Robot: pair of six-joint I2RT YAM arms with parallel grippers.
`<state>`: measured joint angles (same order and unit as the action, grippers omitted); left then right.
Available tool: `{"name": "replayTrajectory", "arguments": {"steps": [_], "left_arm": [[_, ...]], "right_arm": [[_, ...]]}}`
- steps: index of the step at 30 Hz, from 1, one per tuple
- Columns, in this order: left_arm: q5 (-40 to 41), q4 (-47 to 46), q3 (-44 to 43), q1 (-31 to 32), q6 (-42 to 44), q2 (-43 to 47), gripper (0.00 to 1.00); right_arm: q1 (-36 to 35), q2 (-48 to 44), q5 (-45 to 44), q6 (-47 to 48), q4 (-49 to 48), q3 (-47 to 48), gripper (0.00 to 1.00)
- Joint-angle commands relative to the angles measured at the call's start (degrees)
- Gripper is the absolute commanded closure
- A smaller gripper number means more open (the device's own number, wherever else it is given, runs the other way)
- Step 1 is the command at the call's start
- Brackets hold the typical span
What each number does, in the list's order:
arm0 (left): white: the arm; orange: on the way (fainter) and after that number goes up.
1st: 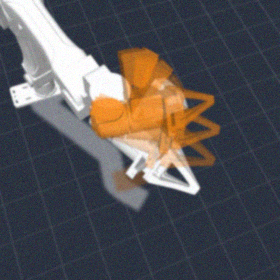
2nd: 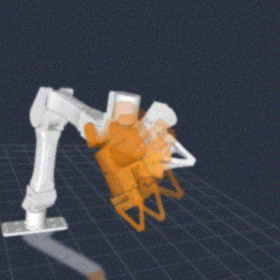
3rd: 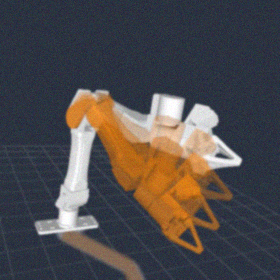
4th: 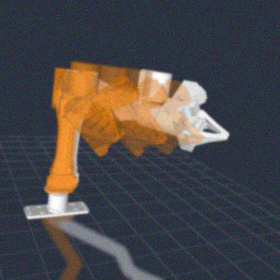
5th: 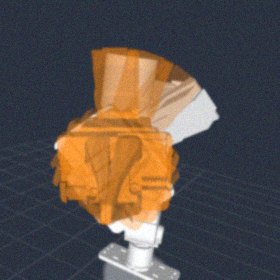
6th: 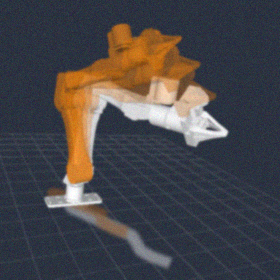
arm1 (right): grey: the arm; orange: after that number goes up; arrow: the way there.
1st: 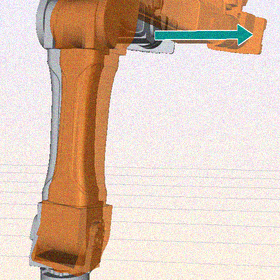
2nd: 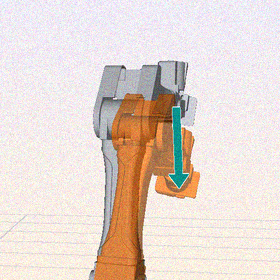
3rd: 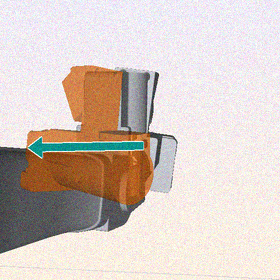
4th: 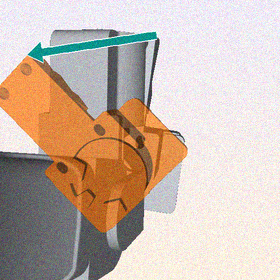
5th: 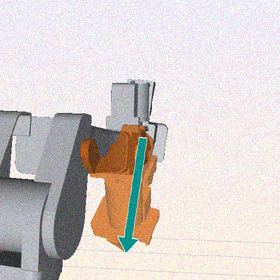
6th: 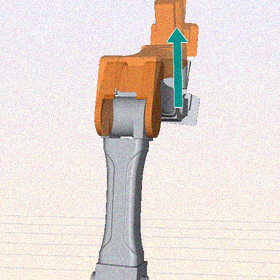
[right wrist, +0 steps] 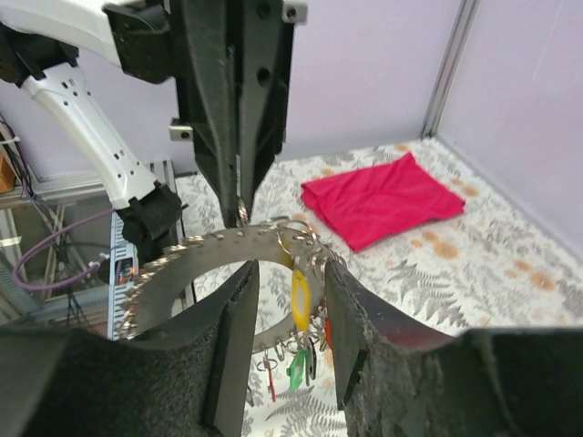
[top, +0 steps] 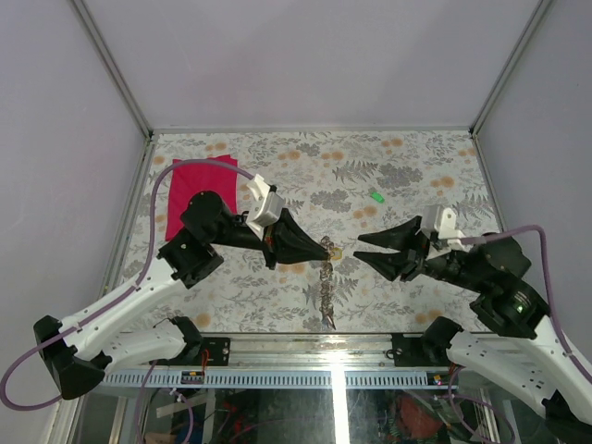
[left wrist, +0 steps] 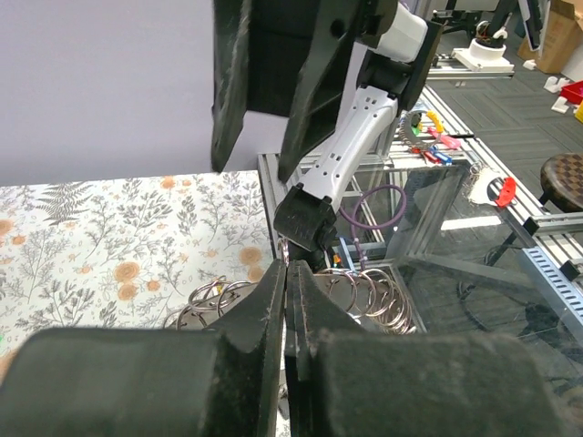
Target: Put the keys on the keyring
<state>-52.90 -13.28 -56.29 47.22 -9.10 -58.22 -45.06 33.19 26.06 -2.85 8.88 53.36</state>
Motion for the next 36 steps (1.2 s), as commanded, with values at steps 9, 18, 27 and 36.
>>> {"name": "replayTrajectory", "arguments": {"steps": [9,18,27,36], "left_arm": [[3.65,8.48,-7.36,0.43,7.52,-0.46,1.0],[4.39,19.86,-13.21,0.84,13.85,-3.0,1.0],[5.92,30.0,-18.54,1.49,18.22,-4.93,1.0],[7.88,36.96,-22.91,2.88,20.36,-6.91,1.0]], "right_arm": [[-0.29,7.06,12.14,5.46,5.57,9.34,0.6],[-0.29,12.8,11.59,9.95,10.27,13.96,0.62],[-0.29,15.45,12.34,11.64,12.95,16.07,0.65],[-0.29,17.62,13.03,11.82,13.97,17.21,0.71]]}}
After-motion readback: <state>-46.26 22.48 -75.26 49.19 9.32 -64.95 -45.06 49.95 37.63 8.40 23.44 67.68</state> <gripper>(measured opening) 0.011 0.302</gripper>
